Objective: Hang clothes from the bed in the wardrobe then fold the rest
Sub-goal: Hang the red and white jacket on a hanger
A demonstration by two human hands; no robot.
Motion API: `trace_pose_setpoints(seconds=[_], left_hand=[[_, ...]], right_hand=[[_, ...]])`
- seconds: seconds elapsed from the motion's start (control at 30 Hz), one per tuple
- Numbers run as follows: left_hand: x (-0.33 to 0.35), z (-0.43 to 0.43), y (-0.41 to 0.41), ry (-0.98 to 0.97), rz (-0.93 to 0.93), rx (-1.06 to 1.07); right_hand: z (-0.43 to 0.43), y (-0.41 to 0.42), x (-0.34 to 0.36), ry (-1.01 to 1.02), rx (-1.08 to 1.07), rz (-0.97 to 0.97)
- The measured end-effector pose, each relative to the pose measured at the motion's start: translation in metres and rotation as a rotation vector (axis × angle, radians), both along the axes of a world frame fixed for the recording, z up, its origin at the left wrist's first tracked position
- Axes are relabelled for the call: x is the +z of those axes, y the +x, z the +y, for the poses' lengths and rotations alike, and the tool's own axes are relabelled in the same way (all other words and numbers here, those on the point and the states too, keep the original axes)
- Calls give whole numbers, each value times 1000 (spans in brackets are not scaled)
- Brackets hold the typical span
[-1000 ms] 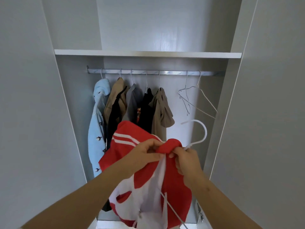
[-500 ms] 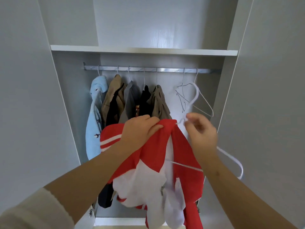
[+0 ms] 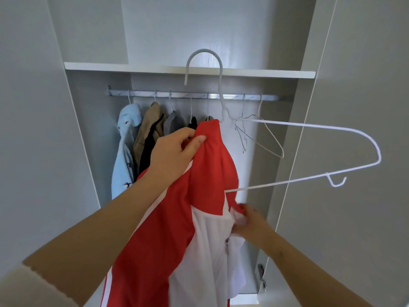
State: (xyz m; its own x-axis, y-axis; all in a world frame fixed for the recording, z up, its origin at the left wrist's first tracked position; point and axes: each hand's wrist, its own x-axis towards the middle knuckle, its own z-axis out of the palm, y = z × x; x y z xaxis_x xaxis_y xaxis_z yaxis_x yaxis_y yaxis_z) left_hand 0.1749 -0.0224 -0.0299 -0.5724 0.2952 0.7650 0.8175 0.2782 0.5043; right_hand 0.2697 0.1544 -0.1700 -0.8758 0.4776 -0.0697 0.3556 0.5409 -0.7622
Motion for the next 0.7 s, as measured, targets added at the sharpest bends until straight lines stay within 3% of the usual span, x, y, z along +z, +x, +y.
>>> trace_pose_setpoints(seconds=[0.1,0.2,0.27,0.47,0.7], left_hand=[[0,-15,-1,-17,50,-1],[-3,-40,-12,-38,111,51],[-7,-58,-21,-76,114,109],[-29,-94,-37,-196,97,275],[-45,-111,-43,-251,69,276]], right_hand=[[-3,-2,-5,-129,-29,6],[8,-4,0,-779,-212,206],[14,-2,11,-1042,-263,286],[13,-2,35,-1251,-153,252],[21,5,48,-1430,2,363]])
